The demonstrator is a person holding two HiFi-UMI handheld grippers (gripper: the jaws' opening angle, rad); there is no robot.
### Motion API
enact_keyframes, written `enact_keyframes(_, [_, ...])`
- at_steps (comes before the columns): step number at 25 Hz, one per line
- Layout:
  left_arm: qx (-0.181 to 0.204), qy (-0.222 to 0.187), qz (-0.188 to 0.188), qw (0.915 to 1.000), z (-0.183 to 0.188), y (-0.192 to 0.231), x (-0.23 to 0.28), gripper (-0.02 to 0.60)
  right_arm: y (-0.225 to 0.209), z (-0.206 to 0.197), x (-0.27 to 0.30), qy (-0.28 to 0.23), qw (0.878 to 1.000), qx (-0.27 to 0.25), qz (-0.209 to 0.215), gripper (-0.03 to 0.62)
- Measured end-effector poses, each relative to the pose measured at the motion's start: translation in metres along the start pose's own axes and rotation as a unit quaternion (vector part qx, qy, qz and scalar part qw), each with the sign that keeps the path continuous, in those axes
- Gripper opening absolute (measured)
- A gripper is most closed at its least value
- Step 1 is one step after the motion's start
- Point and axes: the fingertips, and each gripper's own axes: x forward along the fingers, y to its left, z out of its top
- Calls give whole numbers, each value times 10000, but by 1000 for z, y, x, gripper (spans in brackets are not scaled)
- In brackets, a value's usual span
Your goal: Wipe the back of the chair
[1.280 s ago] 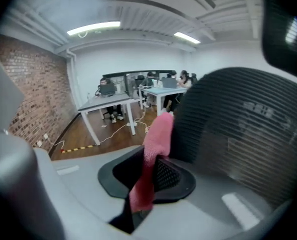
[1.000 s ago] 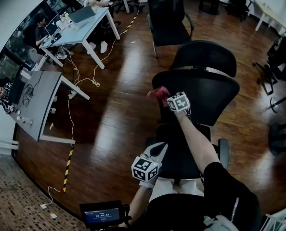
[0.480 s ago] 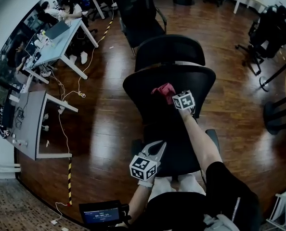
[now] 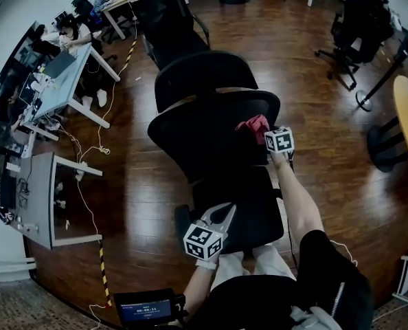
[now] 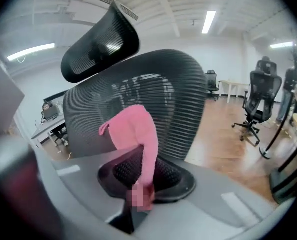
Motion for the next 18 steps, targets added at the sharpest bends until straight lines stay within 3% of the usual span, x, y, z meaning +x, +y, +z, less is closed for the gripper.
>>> enact_keyframes(10, [-9,89,-115,9999,-9,-13,17,-8,-109,-41,-55,55,9898,815,-1169,41])
enact_keyframes(14, [5,71,-161,9998,-9,-16,23,-8,-101,-50,-52,72,9907,658,-1190,41])
enact_keyframes(18, [17,30,-150,9999,-8,-16,18,-8,-55,-51,-26,144,9959,263,-858,41])
